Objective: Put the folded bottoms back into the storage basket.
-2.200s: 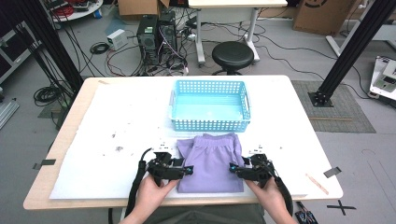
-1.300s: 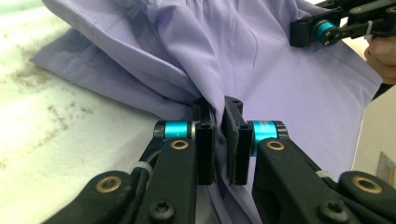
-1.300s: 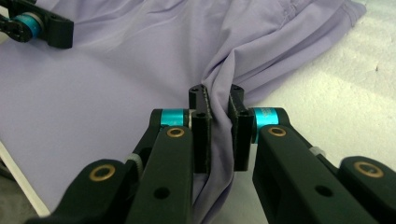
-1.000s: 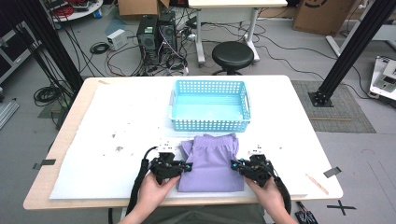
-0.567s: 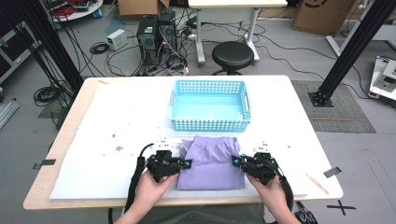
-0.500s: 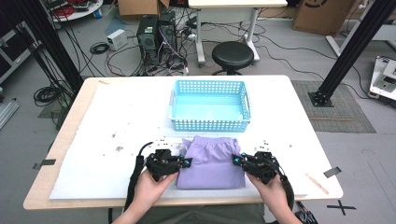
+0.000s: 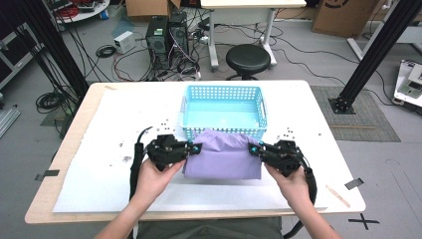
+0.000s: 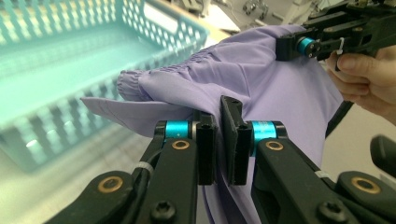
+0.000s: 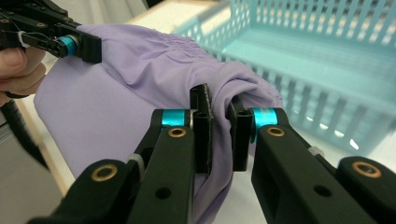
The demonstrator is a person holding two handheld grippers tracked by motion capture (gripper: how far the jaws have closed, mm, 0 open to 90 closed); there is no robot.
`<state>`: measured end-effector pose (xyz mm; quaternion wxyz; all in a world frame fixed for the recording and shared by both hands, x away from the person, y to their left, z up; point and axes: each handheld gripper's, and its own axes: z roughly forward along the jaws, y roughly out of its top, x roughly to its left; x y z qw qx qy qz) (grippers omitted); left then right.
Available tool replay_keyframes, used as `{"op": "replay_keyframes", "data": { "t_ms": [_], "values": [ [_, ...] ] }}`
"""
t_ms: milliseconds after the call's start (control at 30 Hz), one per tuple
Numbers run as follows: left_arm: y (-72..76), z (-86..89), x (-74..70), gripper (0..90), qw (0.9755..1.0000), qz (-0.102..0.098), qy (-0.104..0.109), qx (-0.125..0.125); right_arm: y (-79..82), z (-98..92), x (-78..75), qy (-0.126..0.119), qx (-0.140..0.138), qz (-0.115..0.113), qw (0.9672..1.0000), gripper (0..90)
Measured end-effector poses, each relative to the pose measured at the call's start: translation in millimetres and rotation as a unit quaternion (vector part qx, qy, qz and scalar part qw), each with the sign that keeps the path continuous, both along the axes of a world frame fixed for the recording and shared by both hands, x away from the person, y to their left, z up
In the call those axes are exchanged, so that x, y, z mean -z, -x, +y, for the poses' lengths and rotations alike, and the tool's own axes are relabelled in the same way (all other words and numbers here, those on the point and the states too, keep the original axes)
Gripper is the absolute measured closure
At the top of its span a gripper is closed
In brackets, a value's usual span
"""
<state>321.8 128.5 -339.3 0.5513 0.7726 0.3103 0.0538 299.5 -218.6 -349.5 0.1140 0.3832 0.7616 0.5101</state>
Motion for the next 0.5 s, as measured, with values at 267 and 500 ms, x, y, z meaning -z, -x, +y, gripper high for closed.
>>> {"op": "replay_keyframes", "data": {
  "t_ms": [267,500],
  "values": [
    [-47.9,-2.8,-34.0,84.6,0.9990,-0.032,-0.006,-0.032,-54.4,6.7,-36.1,0.014,0.022,-0.028,0.9993,83.7],
    [-99.9,-9.8,-33.6,84.6,0.9969,-0.041,-0.015,-0.065,-116.7,14.9,-41.0,0.042,0.047,-0.036,0.9974,83.7]
  ]
}}
